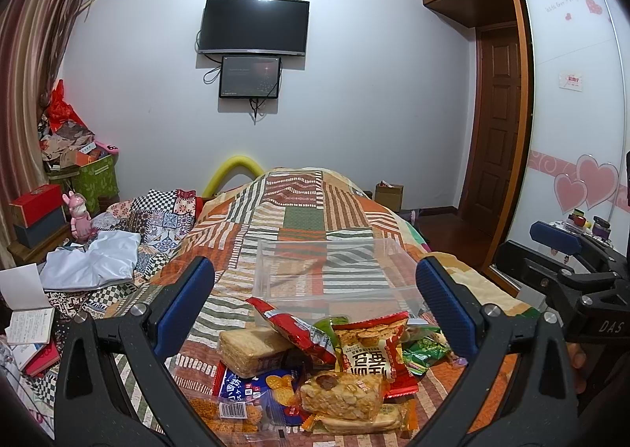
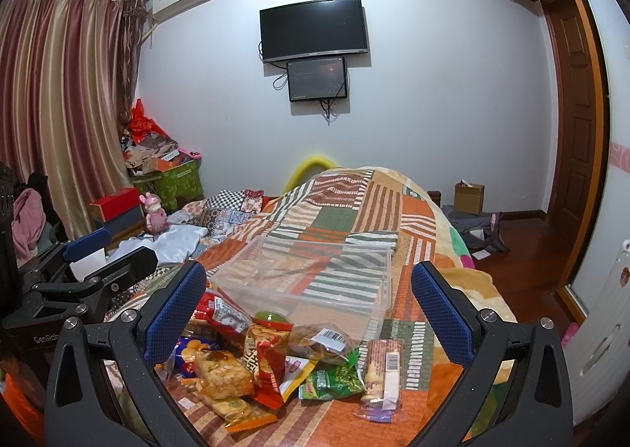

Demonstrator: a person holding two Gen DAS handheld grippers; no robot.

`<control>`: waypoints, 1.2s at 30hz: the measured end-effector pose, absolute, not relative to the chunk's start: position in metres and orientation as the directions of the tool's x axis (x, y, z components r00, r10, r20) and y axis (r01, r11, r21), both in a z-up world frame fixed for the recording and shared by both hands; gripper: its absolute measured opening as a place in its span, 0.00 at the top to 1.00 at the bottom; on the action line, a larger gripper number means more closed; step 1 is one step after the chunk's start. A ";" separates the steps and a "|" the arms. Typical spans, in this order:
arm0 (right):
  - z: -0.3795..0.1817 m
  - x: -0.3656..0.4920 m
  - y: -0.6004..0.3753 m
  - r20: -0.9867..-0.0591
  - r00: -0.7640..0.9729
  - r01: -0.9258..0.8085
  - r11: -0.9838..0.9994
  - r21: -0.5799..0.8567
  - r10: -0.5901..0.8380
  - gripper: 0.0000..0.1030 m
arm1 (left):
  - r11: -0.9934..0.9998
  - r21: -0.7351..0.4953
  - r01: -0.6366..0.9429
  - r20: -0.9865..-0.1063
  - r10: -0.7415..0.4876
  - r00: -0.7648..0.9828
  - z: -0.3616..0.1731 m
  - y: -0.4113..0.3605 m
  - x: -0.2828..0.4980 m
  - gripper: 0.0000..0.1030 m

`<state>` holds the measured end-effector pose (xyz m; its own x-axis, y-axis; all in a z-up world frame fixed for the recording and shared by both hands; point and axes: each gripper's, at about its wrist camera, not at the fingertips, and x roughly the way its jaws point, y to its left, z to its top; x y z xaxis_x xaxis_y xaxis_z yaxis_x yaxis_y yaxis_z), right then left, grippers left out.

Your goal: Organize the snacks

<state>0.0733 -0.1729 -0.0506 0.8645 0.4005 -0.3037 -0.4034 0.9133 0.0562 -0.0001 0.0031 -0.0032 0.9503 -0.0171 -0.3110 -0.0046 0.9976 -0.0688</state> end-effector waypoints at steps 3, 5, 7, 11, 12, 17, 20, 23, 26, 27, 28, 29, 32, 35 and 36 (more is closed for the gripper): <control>-0.050 0.073 -0.172 -0.304 0.865 -0.403 0.913 0.056 0.400 0.00 | 0.998 -0.069 -0.005 -0.311 -0.017 0.950 -0.003 0.003 0.000 0.00; -0.050 0.073 -0.172 -0.304 0.865 -0.403 0.913 0.056 0.400 0.00 | 0.998 -0.069 -0.005 -0.311 -0.017 0.950 -0.003 0.003 0.000 0.00; -0.051 0.073 -0.173 -0.303 0.865 -0.403 0.914 0.056 0.400 0.00 | 0.998 -0.069 -0.005 -0.310 -0.017 0.951 -0.003 0.003 0.000 0.00; -0.050 0.073 -0.172 -0.303 0.865 -0.402 0.914 0.058 0.400 0.00 | 0.998 -0.068 -0.005 -0.310 -0.016 0.951 -0.003 0.002 0.000 0.00; -0.051 0.073 -0.172 -0.303 0.865 -0.402 0.914 0.057 0.400 0.00 | 0.998 -0.068 -0.005 -0.309 -0.017 0.951 -0.003 0.003 -0.001 0.00; -0.052 0.075 -0.171 -0.310 0.864 -0.399 0.915 0.060 0.397 0.00 | 0.998 -0.068 -0.002 -0.314 -0.020 0.949 -0.003 0.002 0.000 0.00; -0.055 0.079 -0.171 -0.320 0.862 -0.396 0.917 0.057 0.392 0.00 | 0.998 -0.066 0.004 -0.324 -0.025 0.946 -0.005 0.001 0.003 0.00; -0.060 0.086 -0.171 -0.344 0.858 -0.387 0.921 0.055 0.381 0.00 | 0.998 -0.069 0.007 -0.346 -0.030 0.938 -0.010 0.002 0.010 0.00; -0.068 0.096 -0.175 -0.374 0.849 -0.377 0.924 0.068 0.374 0.00 | 0.997 -0.072 0.007 -0.380 -0.034 0.924 -0.018 0.006 0.020 0.00; -0.071 0.099 -0.176 -0.384 0.846 -0.372 0.926 0.072 0.370 0.00 | 0.997 -0.076 0.007 -0.397 -0.036 0.917 -0.022 0.008 0.025 0.00; -0.073 0.102 -0.178 -0.391 0.845 -0.365 0.928 0.074 0.364 0.00 | 0.997 -0.079 0.005 -0.411 -0.037 0.911 -0.026 0.010 0.028 0.00; -0.076 0.104 -0.180 -0.400 0.844 -0.360 0.930 0.073 0.358 0.00 | 0.997 -0.083 0.004 -0.422 -0.039 0.906 -0.029 0.012 0.031 0.00; -0.085 0.112 -0.184 -0.432 0.834 -0.351 0.934 0.067 0.344 0.00 | 0.995 -0.096 -0.012 -0.469 -0.035 0.883 -0.042 0.021 0.043 0.00; -0.095 0.122 -0.188 -0.473 0.823 -0.327 0.943 0.060 0.315 0.00 | 0.994 -0.104 -0.027 -0.509 -0.030 0.860 -0.055 0.027 0.055 0.05; -0.098 0.125 -0.190 -0.483 0.820 -0.319 0.946 0.062 0.308 0.00 | 0.994 -0.107 -0.028 -0.527 -0.033 0.849 -0.060 0.028 0.060 0.11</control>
